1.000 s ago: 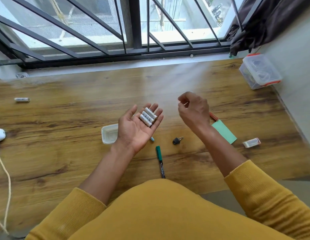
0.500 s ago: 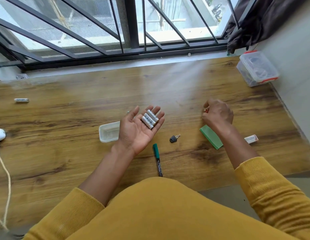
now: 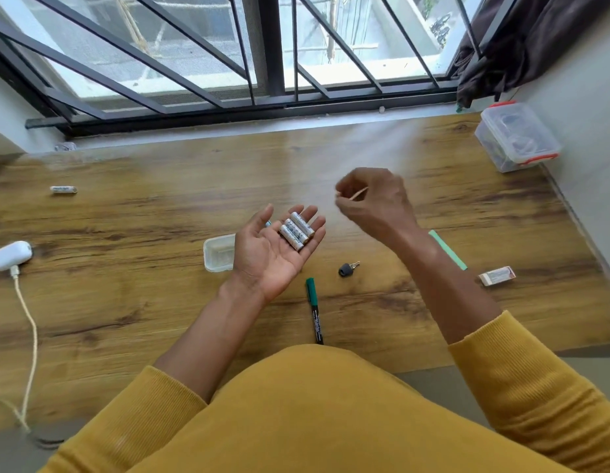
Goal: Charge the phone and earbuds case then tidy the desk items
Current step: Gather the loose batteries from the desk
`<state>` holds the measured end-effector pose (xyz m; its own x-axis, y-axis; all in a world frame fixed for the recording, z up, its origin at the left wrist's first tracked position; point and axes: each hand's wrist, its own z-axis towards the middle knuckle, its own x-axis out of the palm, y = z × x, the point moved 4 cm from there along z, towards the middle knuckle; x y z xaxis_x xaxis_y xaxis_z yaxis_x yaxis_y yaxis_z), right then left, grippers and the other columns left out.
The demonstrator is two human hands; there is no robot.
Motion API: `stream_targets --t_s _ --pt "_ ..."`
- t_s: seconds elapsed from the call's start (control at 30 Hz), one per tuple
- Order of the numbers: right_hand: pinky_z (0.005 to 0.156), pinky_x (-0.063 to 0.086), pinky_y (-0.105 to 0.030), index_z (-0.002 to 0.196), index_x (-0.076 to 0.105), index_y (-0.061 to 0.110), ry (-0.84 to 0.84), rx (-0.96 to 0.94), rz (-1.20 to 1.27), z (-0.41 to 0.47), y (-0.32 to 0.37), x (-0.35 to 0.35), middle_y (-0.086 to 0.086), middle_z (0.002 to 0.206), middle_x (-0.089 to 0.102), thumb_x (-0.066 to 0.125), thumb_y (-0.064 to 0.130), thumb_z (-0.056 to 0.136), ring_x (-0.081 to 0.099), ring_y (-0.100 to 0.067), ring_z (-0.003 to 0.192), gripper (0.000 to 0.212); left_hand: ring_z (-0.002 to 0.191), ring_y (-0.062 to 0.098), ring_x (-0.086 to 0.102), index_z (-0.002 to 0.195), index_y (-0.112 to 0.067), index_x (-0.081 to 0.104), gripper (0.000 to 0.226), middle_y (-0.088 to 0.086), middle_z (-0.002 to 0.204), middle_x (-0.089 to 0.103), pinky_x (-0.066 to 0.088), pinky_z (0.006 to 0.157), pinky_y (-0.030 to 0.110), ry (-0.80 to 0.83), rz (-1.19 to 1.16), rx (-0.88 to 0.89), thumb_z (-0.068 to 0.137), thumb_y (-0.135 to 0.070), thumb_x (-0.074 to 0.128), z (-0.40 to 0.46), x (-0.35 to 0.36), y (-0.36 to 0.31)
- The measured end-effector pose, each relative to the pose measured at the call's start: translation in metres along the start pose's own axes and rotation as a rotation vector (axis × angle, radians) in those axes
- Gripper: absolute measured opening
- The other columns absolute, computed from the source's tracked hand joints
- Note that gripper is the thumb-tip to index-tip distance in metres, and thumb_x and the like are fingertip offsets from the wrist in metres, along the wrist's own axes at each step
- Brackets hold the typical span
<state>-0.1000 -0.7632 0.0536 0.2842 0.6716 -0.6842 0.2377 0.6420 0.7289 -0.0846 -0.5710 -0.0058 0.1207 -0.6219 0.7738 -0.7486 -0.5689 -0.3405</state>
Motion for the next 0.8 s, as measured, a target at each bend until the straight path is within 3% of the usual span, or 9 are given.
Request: stream_targets --t_s 0.13,0.3,0.43,0.47,0.6,0.73,0.8 --pt "0.072 0.061 -0.023 0.096 0.079 0.019 0.183 -0.086 0.175 -0.016 0.054 0.036 0.006 0.082 0.077 0.081 0.014 0.081 0.072 -0.002 0.076 0.016 0.134 0.035 0.062 0.150 0.003 0.049 0.060 0.022 0.142 0.063 0.045 0.118 0.049 0.004 0.003 0.046 0.107 -0.039 0.049 -0.009 -0.004 -0.009" --pt "0.077 0.061 -0.030 0.097 0.078 0.018 0.281 -0.230 0.083 -0.033 0.090 0.080 0.006 0.084 0.073 0.079 0.013 0.081 0.070 -0.005 0.081 0.017 0.102 0.026 0.072 0.126 -0.003 0.059 0.043 0.011 0.109 0.073 0.054 0.094 0.034 -0.027 -0.042 0.098 0.108 -0.040 0.046 -0.030 -0.020 -0.026" --pt "0.076 0.059 -0.034 0.100 0.077 0.018 0.295 -0.296 0.038 -0.038 0.107 0.102 0.007 0.082 0.070 0.079 0.017 0.082 0.067 -0.008 0.079 0.018 0.089 0.022 0.075 0.119 0.000 0.063 0.045 0.011 0.099 0.073 0.062 0.078 0.032 -0.061 -0.084 0.159 0.109 -0.041 0.045 -0.048 -0.037 -0.040" --pt "0.076 0.059 -0.033 0.099 0.077 0.018 0.276 -0.301 0.057 -0.037 0.111 0.105 0.007 0.081 0.070 0.079 0.017 0.083 0.067 -0.008 0.078 0.016 0.090 0.024 0.076 0.118 0.002 0.064 0.046 0.013 0.102 0.074 0.063 0.080 0.034 -0.077 -0.106 0.175 0.109 -0.040 0.046 -0.053 -0.042 -0.043" --pt "0.076 0.060 -0.032 0.099 0.077 0.017 0.255 -0.312 0.090 -0.029 0.132 0.123 0.005 0.082 0.072 0.079 0.015 0.087 0.069 -0.008 0.077 0.013 0.127 0.034 0.063 0.146 -0.002 0.054 0.057 0.019 0.136 0.064 0.048 0.115 0.045 -0.114 -0.177 0.225 0.105 -0.042 0.055 -0.068 -0.069 -0.062" --pt "0.077 0.060 -0.035 0.101 0.078 0.019 0.274 -0.354 0.067 -0.022 0.159 0.151 0.007 0.083 0.073 0.077 0.016 0.088 0.069 -0.010 0.079 0.014 0.132 0.038 0.063 0.135 0.004 0.060 0.052 0.023 0.136 0.067 0.042 0.121 0.051 -0.164 -0.232 0.280 0.106 -0.039 0.055 -0.081 -0.099 -0.088" --pt "0.078 0.060 -0.035 0.101 0.078 0.019 0.286 -0.378 0.075 -0.019 0.175 0.167 0.006 0.083 0.073 0.076 0.016 0.088 0.069 -0.011 0.078 0.014 0.121 0.039 0.070 0.130 0.004 0.062 0.049 0.024 0.130 0.070 0.044 0.119 0.051 -0.179 -0.266 0.315 0.105 -0.038 0.055 -0.089 -0.108 -0.104"
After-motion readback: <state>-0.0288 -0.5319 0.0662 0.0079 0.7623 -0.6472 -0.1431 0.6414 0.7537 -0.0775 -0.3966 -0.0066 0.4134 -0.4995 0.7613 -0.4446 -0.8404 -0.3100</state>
